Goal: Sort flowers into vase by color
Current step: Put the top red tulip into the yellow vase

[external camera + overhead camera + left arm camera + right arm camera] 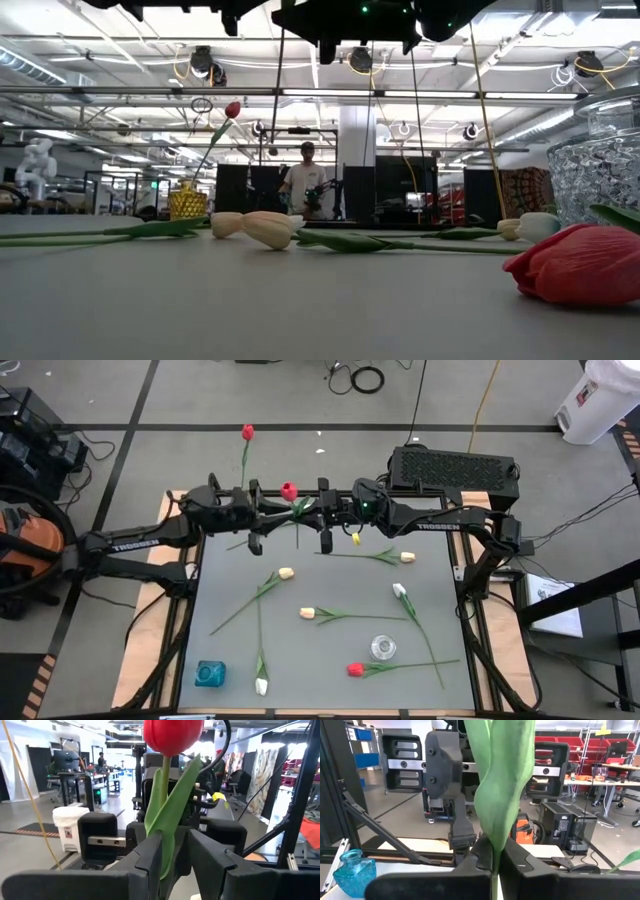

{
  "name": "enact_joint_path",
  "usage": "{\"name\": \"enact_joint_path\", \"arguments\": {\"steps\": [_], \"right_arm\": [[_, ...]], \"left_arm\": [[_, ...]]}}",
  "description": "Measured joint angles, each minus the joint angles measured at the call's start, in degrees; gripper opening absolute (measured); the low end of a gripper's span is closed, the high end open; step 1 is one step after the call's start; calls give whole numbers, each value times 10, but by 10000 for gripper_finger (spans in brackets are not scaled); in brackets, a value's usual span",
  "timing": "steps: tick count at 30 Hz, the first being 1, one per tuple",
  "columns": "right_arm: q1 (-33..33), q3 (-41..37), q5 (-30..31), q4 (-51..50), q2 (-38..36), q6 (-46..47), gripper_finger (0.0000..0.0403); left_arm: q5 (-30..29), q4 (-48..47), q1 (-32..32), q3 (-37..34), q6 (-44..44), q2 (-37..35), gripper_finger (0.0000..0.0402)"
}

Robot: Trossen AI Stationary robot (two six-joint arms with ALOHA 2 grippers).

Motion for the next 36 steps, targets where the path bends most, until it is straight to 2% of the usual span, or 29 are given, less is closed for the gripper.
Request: {"name": "enact_joint_path", "arguments": {"steps": [31, 36], "right_arm": [[15, 0, 2, 0, 0, 15, 0], [16, 0, 2, 0, 0, 15, 0]], "left_arm": [[8, 20, -14, 0, -5, 18, 102], [8, 19, -14, 0, -4, 18, 82]]}}
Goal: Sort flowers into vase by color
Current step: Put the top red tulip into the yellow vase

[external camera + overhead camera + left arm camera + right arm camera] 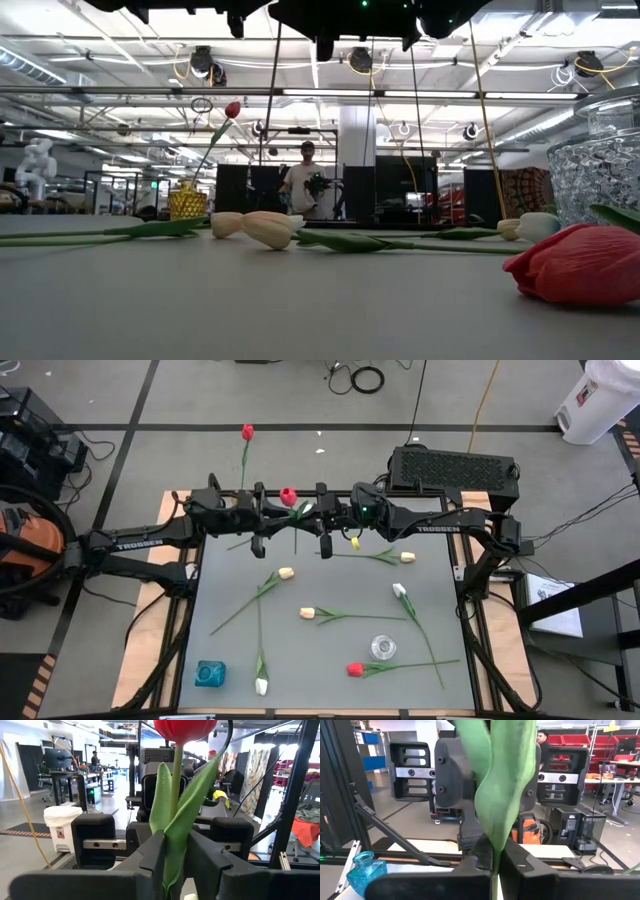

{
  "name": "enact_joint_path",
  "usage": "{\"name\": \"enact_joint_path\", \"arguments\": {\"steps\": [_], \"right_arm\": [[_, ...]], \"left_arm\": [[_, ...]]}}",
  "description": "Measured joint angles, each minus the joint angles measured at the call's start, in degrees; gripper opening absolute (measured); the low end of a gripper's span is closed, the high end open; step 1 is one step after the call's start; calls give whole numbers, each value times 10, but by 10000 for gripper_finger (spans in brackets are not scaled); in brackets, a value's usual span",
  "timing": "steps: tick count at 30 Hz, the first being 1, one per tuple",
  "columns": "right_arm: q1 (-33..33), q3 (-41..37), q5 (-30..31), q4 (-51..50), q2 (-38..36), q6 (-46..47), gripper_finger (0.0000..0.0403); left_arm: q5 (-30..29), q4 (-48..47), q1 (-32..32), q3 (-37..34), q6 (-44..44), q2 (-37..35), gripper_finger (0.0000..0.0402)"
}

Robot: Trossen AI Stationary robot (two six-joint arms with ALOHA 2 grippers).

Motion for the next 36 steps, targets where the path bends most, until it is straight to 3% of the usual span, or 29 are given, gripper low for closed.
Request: {"name": "enact_joint_path", "arguments": {"steps": [7, 13, 20, 36], "right_arm": [[0, 0, -2, 0, 0, -1, 0], [0, 0, -2, 0, 0, -2, 3], [0, 0, 0, -1, 0, -12, 45], [-7, 0, 3, -49, 0, -37, 157]], "left_arm": [[-2, 0, 0, 0, 0, 0, 10], [-2, -1, 0, 0, 1, 0, 6], [-5, -7, 0, 0, 5, 0, 3], [-127, -112, 0, 0, 56, -34, 1]]}}
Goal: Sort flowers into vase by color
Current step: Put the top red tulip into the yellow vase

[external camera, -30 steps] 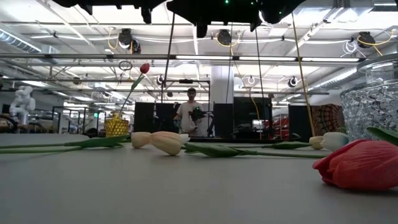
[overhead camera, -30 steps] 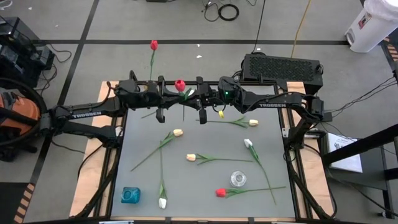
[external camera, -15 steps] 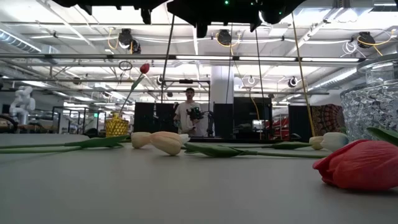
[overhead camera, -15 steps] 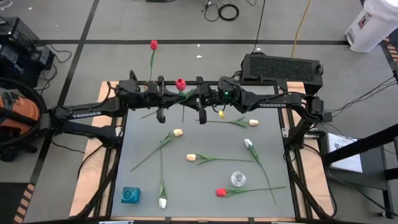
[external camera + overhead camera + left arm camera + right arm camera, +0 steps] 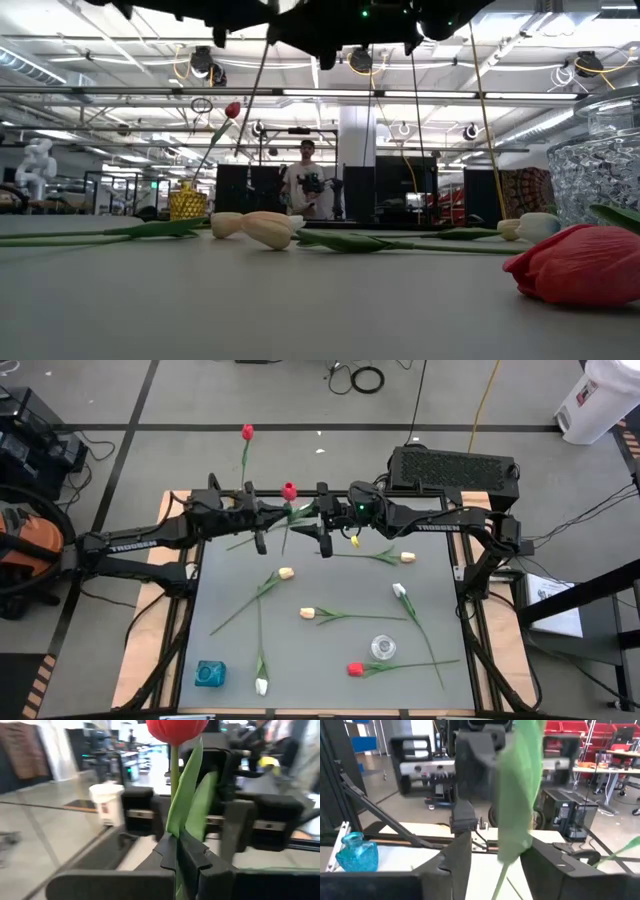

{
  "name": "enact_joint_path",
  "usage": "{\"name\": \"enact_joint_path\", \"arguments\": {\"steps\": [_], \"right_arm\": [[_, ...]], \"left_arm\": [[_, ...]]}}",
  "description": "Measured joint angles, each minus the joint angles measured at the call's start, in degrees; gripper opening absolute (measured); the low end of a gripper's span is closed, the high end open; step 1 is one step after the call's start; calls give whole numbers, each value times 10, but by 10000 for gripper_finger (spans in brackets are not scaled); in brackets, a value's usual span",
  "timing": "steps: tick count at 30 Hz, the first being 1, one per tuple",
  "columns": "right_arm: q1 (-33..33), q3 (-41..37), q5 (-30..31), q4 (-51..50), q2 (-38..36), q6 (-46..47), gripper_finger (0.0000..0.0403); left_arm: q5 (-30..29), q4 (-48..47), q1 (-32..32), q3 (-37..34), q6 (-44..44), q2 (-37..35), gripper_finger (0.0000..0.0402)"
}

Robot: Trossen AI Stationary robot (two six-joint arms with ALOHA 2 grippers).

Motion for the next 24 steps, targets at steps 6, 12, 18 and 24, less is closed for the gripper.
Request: {"name": "enact_joint_path", "arguments": {"steps": [6, 12, 18, 24], "right_arm": [[-13, 0, -4, -19, -5, 0, 164], [-21, 0, -5, -69, -39, -23, 164], [-21, 0, -5, -160, -103, -70, 164], [-21, 0, -4, -264, -175, -104, 164]], "left_arm": [[-71, -56, 0, 0, 22, -58, 1], [-138, -138, 0, 0, 39, -130, 1], [-186, -204, 0, -1, 49, -198, 1], [-250, -210, 2, -14, 90, -256, 1]]}}
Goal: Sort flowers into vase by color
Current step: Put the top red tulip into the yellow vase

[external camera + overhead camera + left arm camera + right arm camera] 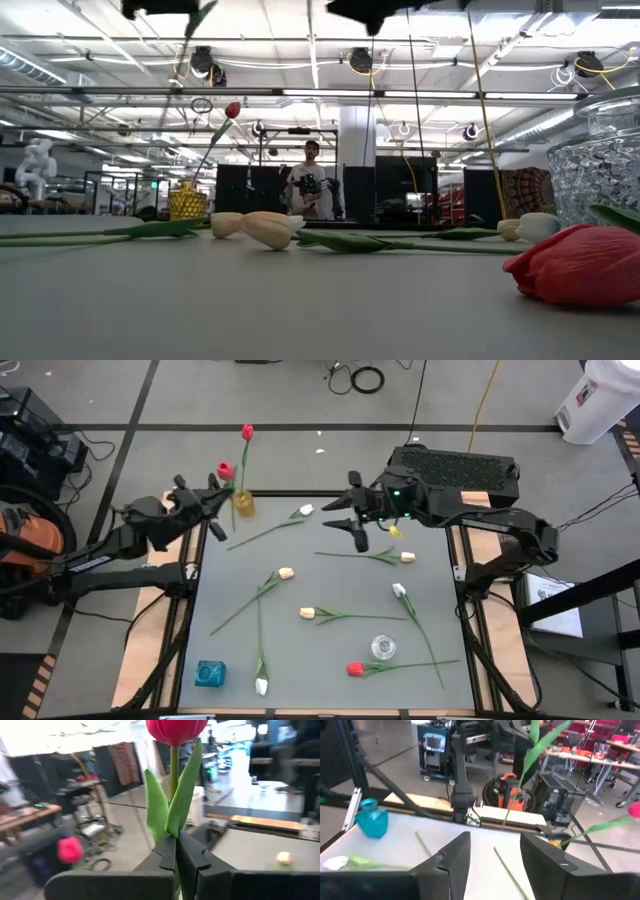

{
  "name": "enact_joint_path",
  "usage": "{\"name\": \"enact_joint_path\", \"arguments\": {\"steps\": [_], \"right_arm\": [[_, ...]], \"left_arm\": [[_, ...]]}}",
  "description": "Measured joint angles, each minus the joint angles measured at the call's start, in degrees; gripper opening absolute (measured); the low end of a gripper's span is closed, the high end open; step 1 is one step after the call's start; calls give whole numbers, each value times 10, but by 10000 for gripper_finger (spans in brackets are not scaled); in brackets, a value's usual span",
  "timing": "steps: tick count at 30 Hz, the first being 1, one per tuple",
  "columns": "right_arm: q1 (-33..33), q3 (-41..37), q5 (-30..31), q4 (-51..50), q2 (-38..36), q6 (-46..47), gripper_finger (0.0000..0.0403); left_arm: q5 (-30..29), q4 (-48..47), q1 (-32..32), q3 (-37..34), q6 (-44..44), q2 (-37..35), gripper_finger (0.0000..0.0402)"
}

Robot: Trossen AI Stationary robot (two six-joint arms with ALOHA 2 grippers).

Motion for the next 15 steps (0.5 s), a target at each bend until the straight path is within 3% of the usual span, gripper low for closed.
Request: {"name": "enact_joint_path", "arguments": {"steps": [5, 15], "right_arm": [[-4, -15, 2, -71, -68, -15, 164], [-50, -200, 63, -73, -314, 7, 164]], "left_arm": [[-20, 3, 15, -11, 20, -39, 1], [-30, 2, 59, -57, 29, -97, 1]]}}
